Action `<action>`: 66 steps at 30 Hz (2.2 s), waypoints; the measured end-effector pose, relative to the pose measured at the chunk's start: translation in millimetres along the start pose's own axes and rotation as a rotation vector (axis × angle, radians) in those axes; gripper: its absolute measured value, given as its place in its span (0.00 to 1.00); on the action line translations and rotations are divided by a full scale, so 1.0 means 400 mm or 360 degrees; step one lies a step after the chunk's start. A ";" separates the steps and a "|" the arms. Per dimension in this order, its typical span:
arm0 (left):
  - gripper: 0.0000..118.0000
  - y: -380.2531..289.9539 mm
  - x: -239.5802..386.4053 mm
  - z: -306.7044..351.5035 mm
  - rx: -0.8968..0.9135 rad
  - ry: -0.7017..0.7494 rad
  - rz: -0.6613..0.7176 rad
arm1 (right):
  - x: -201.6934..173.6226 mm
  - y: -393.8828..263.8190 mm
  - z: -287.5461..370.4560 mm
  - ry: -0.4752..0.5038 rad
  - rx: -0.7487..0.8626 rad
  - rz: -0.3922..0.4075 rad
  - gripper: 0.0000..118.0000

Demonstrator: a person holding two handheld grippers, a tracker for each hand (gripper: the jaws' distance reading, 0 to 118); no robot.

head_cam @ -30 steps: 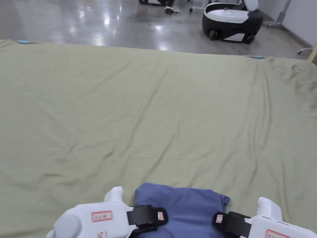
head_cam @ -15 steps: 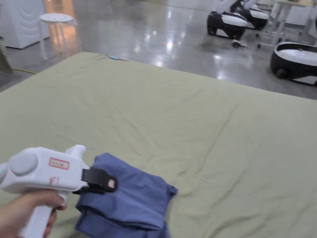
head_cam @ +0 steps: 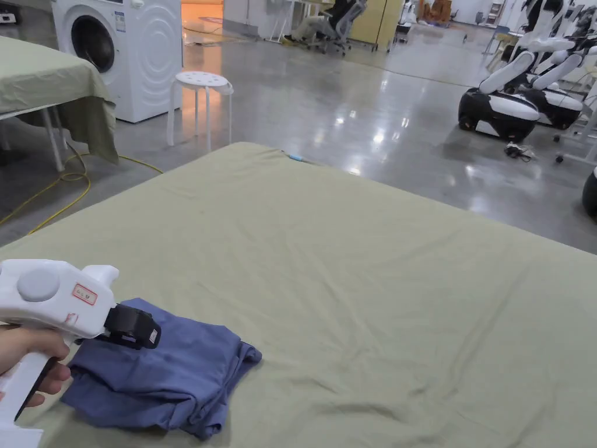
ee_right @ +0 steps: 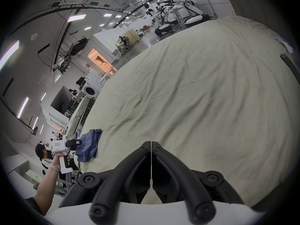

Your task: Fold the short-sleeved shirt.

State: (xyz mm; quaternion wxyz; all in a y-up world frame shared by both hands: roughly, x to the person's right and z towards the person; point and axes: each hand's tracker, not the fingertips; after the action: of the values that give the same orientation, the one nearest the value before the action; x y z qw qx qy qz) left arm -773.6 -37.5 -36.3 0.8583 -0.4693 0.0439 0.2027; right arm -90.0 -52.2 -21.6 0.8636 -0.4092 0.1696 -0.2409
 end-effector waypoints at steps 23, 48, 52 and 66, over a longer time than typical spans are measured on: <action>0.08 -0.246 1.143 0.371 0.1443 -0.0178 -0.0654 | -0.188 0.333 0.452 -0.0265 0.1193 0.1034 0.01; 0.87 -0.288 1.210 0.452 0.1544 -0.0100 -0.0729 | -0.141 0.333 0.489 -0.0289 0.1246 0.1006 1.00; 0.87 -0.280 1.211 0.446 0.1573 -0.0100 -0.0685 | -0.139 0.333 0.484 -0.0277 0.1215 0.0982 1.00; 0.87 -0.285 1.203 0.433 0.1558 -0.0097 -0.0677 | -0.221 0.329 0.559 -0.0384 0.1148 0.0782 1.00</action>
State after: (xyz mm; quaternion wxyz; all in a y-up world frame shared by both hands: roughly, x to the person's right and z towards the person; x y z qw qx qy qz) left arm -309.5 198.6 22.0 0.9999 -0.0065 0.0121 -0.0064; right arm -16.8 209.0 18.9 0.9961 -0.0550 0.0650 -0.0231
